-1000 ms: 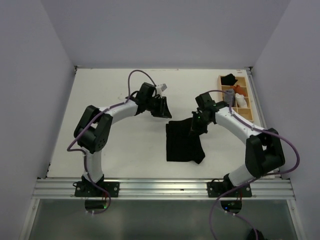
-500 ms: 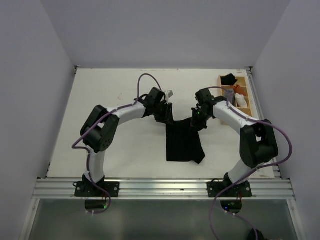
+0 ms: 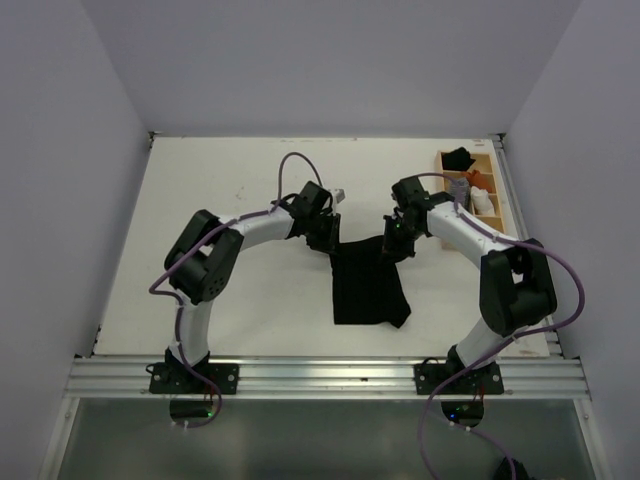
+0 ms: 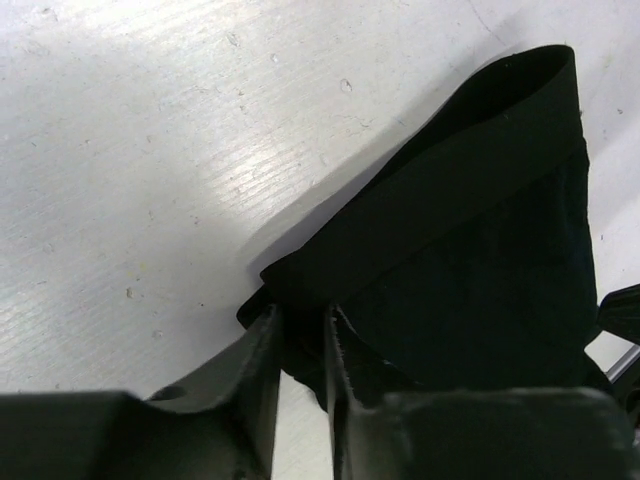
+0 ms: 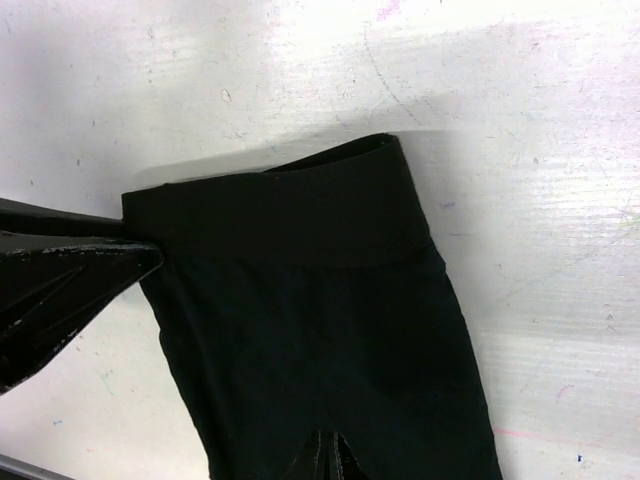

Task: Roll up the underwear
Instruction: Fold the underwear

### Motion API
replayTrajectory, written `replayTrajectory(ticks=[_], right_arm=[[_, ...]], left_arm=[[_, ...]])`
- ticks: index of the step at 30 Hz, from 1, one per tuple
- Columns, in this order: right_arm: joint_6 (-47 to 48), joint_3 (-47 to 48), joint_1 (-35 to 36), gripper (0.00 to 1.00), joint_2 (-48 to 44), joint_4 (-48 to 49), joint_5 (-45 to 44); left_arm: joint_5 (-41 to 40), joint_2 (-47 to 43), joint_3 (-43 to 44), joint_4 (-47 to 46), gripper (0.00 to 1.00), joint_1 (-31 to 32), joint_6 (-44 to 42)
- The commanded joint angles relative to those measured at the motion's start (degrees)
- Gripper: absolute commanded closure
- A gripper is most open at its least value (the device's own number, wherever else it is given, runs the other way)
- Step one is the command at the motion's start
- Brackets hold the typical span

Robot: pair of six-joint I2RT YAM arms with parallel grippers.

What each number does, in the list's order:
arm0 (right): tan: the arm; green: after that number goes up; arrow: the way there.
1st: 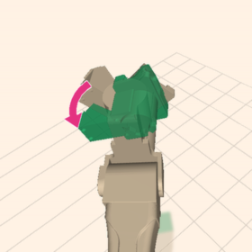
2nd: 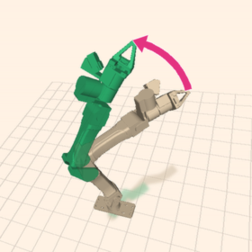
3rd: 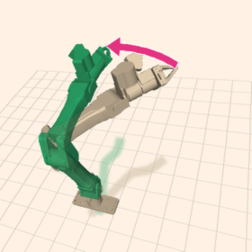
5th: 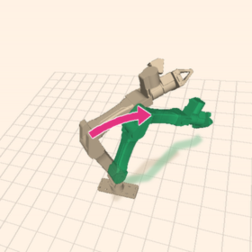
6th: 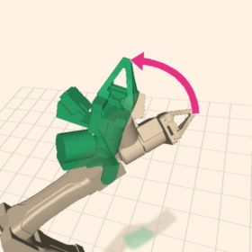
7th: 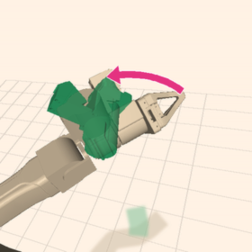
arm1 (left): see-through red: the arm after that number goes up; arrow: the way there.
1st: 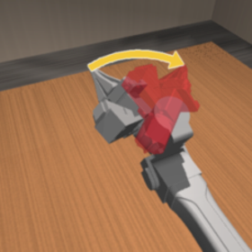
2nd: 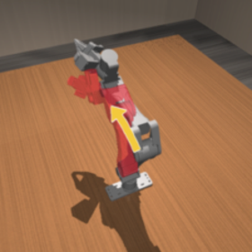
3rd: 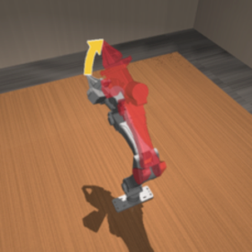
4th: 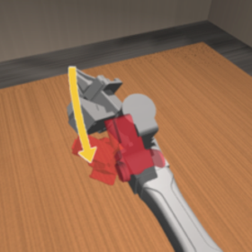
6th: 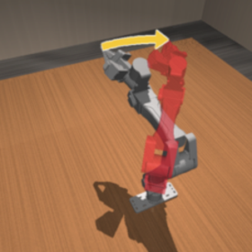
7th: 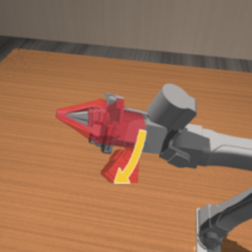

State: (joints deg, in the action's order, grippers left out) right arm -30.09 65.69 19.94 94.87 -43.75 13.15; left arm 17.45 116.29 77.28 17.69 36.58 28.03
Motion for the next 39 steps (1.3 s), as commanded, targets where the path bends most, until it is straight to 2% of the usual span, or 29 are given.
replayTrajectory(ticks=[1,3,6,9,12,17,24,27,32,39], right_arm=[[1.5,3.1,-0.6,0.92,0.3,-0.6,0.2],[1.6,3.3,-0.7,0.92,0.4,-0.9,0.0],[2.0,3.0,-0.8,0.92,0.3,-0.8,0.0],[2.0,2.6,-0.8,0.92,0.3,-0.9,-0.3],[2.1,1.9,-0.8,0.91,0.3,-0.5,-0.3],[2.3,1.3,-0.9,0.86,1.3,0.7,-0.1],[4.4,5.1,-1.8,0.84,6.4,1.1,1.4],[4.9,6.4,-2.0,0.82,8.0,0.9,1.9],[6.3,8.4,-1.9,0.80,8.5,-0.5,2.7],[7.8,12.5,-2.0,0.79,8.8,-2.7,7.8]], left_arm=[[-0.9,-1.4,-0.4,-0.6,0.79,0.3,-1.7],[-0.8,-2.0,-0.2,-1.1,0.90,0.3,-1.6],[-0.7,-3.2,0.6,-1.3,0.98,0.3,-1.4],[-0.5,-4.6,1.9,0.1,0.99,0.3,-0.4],[-1.6,-5.5,2.1,2.7,0.94,0.3,0.7],[-3.7,-7.0,-2.8,2.5,0.87,0.3,1.3],[-5.1,-6.4,-6.3,1.7,0.80,0.3,1.5],[-6.7,-6.8,-6.3,2.2,0.74,0.3,0.4],[-7.9,-9.2,-5.0,3.4,0.59,0.3,-0.6],[-7.2,-13.8,-0.8,4.8,0.55,0.3,-0.6]])
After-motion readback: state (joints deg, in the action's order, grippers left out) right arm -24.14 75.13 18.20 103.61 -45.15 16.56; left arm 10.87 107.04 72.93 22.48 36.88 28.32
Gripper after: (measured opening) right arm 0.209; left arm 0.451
